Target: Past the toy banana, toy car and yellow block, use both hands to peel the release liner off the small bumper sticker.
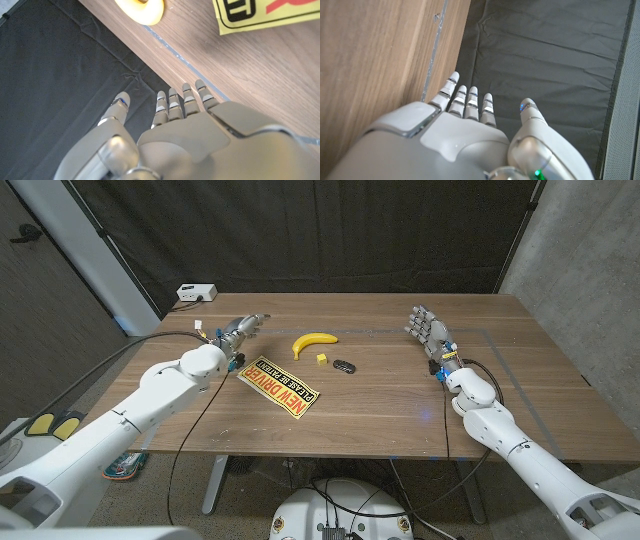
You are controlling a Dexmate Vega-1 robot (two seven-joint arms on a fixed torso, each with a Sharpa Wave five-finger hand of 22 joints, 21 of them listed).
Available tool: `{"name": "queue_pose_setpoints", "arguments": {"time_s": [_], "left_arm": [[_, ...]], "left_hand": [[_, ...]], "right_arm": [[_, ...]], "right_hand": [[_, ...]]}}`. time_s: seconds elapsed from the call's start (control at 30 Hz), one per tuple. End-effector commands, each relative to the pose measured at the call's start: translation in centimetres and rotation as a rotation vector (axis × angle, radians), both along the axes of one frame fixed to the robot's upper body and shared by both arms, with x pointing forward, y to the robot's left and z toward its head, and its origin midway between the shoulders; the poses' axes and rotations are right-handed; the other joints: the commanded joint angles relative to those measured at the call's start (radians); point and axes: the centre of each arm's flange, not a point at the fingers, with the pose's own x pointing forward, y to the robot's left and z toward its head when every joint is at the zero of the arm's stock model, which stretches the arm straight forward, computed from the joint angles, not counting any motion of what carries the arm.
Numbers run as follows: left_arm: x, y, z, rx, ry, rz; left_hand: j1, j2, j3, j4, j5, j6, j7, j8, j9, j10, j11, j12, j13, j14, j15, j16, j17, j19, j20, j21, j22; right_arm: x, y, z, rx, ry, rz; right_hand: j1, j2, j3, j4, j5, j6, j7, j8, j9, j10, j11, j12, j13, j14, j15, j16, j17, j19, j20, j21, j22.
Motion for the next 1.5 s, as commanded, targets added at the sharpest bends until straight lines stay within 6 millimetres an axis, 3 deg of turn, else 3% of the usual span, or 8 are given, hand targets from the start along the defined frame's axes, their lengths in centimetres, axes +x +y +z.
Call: {"name": "queue_pose_setpoints", "arguments": {"time_s": [0.03,0.4,0.6,0.73,1.27,1.5], "left_arm": [[-1.0,0.4,2.4,0.174,0.114,0.068],[-0.4,0.1,5.2,0.382,0.242,0.102],[-0.2,-0.1,6.7,0.491,0.321,0.100],[-0.1,0.1,7.4,0.503,0.338,0.083],[-0.3,0.3,10.2,0.695,0.551,0.094],[-0.1,-0.3,10.8,0.775,0.590,0.128]], "left_hand": [[0.017,-0.001,-0.002,-0.010,-0.004,-0.010,-0.009,-0.008,0.005,-0.006,-0.005,0.001,0.004,-0.002,-0.003,0.001,0.004,-0.004,0.004,-0.009,0.004],[0.030,-0.013,-0.019,-0.028,-0.006,0.017,0.001,-0.005,0.007,0.006,-0.015,0.007,0.014,0.022,-0.029,0.012,0.017,0.015,-0.026,-0.005,0.006],[0.065,-0.018,-0.018,-0.053,-0.006,0.033,-0.005,0.000,0.008,0.010,-0.034,0.013,0.020,0.018,-0.043,0.011,0.025,0.027,-0.039,-0.003,0.007],[0.095,-0.030,-0.022,-0.064,-0.008,0.021,-0.010,-0.007,0.008,-0.014,-0.029,0.009,0.027,-0.008,-0.037,0.003,0.031,0.012,-0.043,-0.011,0.007],[0.137,-0.047,-0.034,-0.064,-0.011,0.032,-0.007,-0.005,0.009,-0.055,-0.021,0.006,0.038,-0.046,-0.033,-0.004,0.042,-0.012,-0.041,-0.025,0.009],[0.115,-0.051,-0.055,-0.042,-0.012,0.045,0.005,-0.007,0.010,-0.046,-0.016,0.016,0.044,-0.056,-0.026,0.001,0.054,-0.030,-0.039,-0.033,0.011]], "right_arm": [[-0.3,-0.2,-0.5,0.014,-0.004,-0.001],[-0.1,-0.3,-1.0,0.026,-0.001,0.000],[-0.2,-0.4,-1.1,0.029,-0.001,-0.005],[-0.2,-0.5,-1.2,0.031,0.000,-0.005],[-0.3,-0.5,-1.8,0.043,-0.001,-0.007],[0.0,-0.4,-1.8,0.045,-0.004,0.000]], "right_hand": [[0.003,0.004,0.000,0.002,0.006,0.008,-0.002,0.004,0.001,0.007,0.001,0.005,0.002,0.008,-0.004,0.010,0.002,0.012,0.001,-0.003,0.002],[0.001,0.004,-0.001,0.004,0.006,0.010,-0.002,0.004,0.001,0.010,0.002,0.006,0.002,0.011,-0.002,0.011,0.002,0.013,0.002,-0.006,0.002],[-0.002,0.005,-0.001,0.006,0.005,0.014,-0.002,0.006,0.001,0.011,0.004,0.006,0.002,0.017,0.002,0.013,0.003,0.015,0.003,-0.008,0.003],[-0.001,0.004,-0.001,0.005,0.006,0.016,-0.001,0.006,0.001,0.011,0.004,0.006,0.002,0.018,0.002,0.013,0.003,0.015,0.003,-0.008,0.003],[-0.007,0.003,-0.001,0.009,0.005,0.025,0.002,0.009,0.001,0.017,0.005,0.007,0.002,0.021,0.005,0.013,0.003,0.017,0.004,-0.012,0.003],[-0.009,0.002,-0.002,0.010,0.005,0.029,0.002,0.010,0.001,0.019,0.004,0.008,0.002,0.022,0.003,0.013,0.004,0.018,0.004,-0.014,0.003]]}}
